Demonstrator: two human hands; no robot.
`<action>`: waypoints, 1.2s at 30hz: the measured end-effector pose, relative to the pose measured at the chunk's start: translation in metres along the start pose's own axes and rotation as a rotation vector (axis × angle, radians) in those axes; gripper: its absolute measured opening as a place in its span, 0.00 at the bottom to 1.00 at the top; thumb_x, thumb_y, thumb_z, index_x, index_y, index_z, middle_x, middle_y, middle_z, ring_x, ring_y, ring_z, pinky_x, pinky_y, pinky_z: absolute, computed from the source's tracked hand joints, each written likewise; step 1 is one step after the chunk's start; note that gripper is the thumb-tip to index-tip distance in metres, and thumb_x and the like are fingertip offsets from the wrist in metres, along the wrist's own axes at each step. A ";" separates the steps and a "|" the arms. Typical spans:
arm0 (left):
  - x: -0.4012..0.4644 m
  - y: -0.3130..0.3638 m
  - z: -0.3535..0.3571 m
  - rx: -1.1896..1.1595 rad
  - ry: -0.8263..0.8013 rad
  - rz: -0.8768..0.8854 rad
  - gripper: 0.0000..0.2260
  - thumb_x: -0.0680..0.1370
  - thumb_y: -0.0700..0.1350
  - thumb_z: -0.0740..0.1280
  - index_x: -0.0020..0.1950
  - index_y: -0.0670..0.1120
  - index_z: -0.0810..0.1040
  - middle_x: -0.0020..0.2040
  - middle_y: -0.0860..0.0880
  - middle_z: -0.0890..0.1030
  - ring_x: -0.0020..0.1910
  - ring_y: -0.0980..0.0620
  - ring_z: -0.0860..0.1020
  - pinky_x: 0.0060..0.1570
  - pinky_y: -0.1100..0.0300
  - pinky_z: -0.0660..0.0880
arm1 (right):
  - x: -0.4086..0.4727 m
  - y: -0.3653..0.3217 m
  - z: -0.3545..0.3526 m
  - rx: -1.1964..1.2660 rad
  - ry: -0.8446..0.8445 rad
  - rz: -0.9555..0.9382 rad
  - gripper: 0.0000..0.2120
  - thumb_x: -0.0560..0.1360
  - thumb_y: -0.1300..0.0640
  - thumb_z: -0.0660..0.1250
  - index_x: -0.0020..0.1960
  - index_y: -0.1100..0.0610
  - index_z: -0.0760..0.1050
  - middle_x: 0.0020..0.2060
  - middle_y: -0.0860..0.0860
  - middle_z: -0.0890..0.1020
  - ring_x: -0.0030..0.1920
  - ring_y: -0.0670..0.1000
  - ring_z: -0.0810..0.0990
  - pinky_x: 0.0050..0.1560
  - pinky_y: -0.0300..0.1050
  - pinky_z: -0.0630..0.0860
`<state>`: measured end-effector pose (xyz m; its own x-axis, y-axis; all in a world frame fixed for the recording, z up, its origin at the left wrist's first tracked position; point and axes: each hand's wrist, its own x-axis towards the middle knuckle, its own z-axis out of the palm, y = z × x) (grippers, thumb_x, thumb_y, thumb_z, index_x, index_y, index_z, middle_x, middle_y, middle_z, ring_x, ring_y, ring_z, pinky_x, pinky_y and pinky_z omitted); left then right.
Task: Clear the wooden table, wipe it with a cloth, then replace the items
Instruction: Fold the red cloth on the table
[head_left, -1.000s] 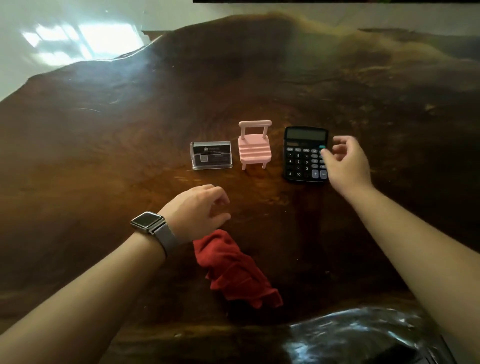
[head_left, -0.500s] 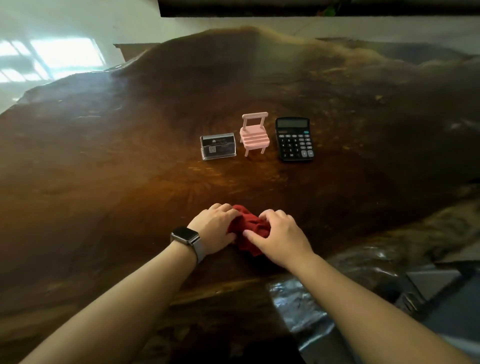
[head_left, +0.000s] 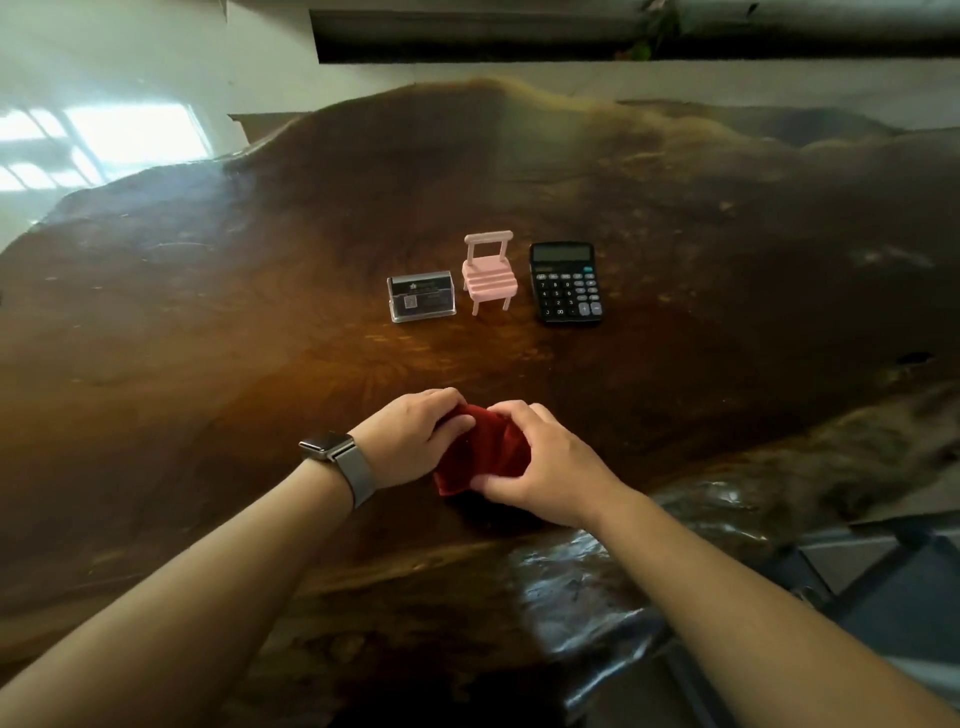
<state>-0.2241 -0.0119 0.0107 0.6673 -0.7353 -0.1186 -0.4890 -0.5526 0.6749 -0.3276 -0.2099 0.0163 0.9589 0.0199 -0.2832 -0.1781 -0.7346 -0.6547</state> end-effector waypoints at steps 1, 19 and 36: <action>-0.001 0.009 -0.006 -0.015 -0.011 -0.025 0.08 0.81 0.56 0.58 0.50 0.56 0.73 0.44 0.58 0.79 0.41 0.57 0.78 0.37 0.66 0.74 | -0.005 -0.001 -0.005 -0.015 0.003 -0.031 0.37 0.62 0.28 0.73 0.66 0.32 0.62 0.55 0.37 0.72 0.52 0.43 0.76 0.47 0.39 0.76; -0.005 0.228 -0.095 -0.291 -0.322 0.037 0.15 0.66 0.54 0.79 0.50 0.54 0.84 0.49 0.49 0.86 0.49 0.50 0.84 0.49 0.53 0.82 | -0.175 -0.006 -0.202 0.710 0.075 -0.111 0.09 0.78 0.54 0.70 0.57 0.52 0.83 0.51 0.54 0.86 0.54 0.55 0.85 0.52 0.48 0.82; 0.069 0.372 0.102 -0.391 -0.752 0.251 0.09 0.72 0.53 0.69 0.52 0.60 0.81 0.49 0.45 0.85 0.46 0.47 0.84 0.45 0.55 0.81 | -0.407 0.101 -0.197 0.314 0.690 0.439 0.11 0.80 0.46 0.66 0.58 0.30 0.78 0.50 0.36 0.79 0.49 0.39 0.81 0.50 0.41 0.80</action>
<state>-0.4177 -0.3083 0.1794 -0.0473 -0.9563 -0.2886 -0.2527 -0.2681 0.9297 -0.6925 -0.4255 0.2038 0.6911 -0.7103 -0.1339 -0.5178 -0.3573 -0.7773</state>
